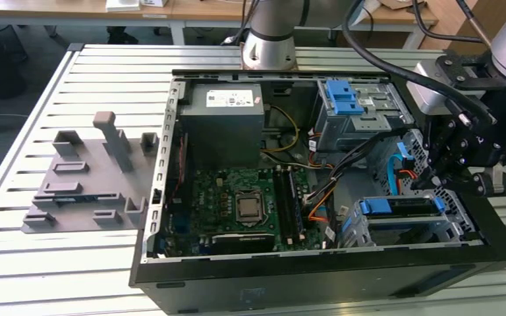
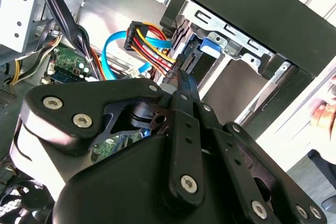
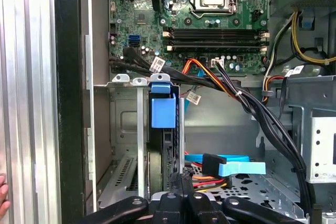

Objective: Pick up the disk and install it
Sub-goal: 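Insert the first disk wire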

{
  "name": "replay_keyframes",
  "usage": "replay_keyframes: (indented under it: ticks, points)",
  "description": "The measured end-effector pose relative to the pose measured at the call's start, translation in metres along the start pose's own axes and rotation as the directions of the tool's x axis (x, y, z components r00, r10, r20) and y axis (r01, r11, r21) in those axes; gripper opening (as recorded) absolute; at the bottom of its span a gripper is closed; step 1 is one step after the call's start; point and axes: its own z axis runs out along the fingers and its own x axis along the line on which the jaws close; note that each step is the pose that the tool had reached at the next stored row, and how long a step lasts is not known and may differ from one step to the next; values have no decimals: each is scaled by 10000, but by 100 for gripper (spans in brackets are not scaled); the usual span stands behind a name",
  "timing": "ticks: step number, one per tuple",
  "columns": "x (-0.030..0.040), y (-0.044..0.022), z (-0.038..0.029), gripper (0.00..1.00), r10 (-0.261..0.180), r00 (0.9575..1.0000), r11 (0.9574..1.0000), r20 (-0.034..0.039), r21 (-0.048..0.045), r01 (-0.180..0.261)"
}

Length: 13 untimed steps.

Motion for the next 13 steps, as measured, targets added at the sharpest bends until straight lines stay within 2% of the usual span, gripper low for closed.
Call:
replay_keyframes:
  ticks: [5, 6, 13]
  points:
    - [-2, 0, 1, 11, 0, 10000, 10000, 1, 1, 0]
    - [-6, 0, 1, 18, 0, 10000, 10000, -1, 1, 0]
    - [-32, 2, 23, 18, 1, 10000, 10000, 0, 1, -1]
